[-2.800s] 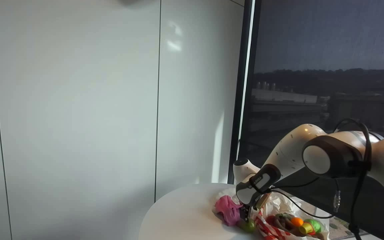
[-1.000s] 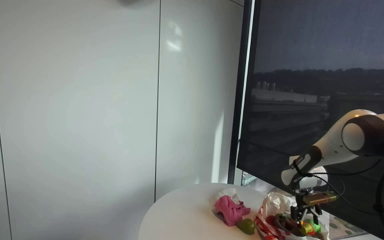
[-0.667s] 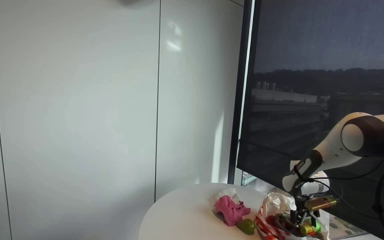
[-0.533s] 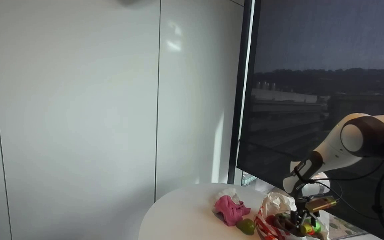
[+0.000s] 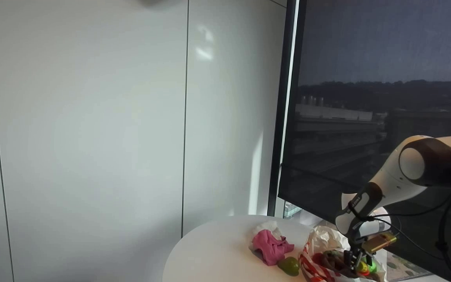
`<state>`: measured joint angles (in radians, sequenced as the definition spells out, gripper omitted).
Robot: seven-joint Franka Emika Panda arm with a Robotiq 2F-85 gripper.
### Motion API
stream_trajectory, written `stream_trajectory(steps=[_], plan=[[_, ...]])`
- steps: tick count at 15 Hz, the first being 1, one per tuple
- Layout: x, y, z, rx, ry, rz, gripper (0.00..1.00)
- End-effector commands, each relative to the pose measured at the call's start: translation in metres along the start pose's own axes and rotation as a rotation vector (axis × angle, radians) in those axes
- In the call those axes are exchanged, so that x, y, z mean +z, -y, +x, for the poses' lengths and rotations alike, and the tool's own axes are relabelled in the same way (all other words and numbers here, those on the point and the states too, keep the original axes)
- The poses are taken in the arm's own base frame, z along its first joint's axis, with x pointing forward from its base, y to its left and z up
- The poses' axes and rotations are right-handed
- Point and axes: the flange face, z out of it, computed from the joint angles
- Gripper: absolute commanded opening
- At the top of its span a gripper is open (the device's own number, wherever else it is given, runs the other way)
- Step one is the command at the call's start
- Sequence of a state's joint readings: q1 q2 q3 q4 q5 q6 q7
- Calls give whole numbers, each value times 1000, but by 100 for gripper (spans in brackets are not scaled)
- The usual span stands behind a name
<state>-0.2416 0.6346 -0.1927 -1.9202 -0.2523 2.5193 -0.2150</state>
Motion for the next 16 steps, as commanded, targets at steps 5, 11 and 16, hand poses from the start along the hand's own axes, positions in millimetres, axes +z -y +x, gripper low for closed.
stream_trajectory(steps=[5,11,16], plan=[[3,2,-2,-55,-29,-44,43],[-13,12,-5,-105,-52,-91,23],[-52,46,-15,-198,-66,-102,23]])
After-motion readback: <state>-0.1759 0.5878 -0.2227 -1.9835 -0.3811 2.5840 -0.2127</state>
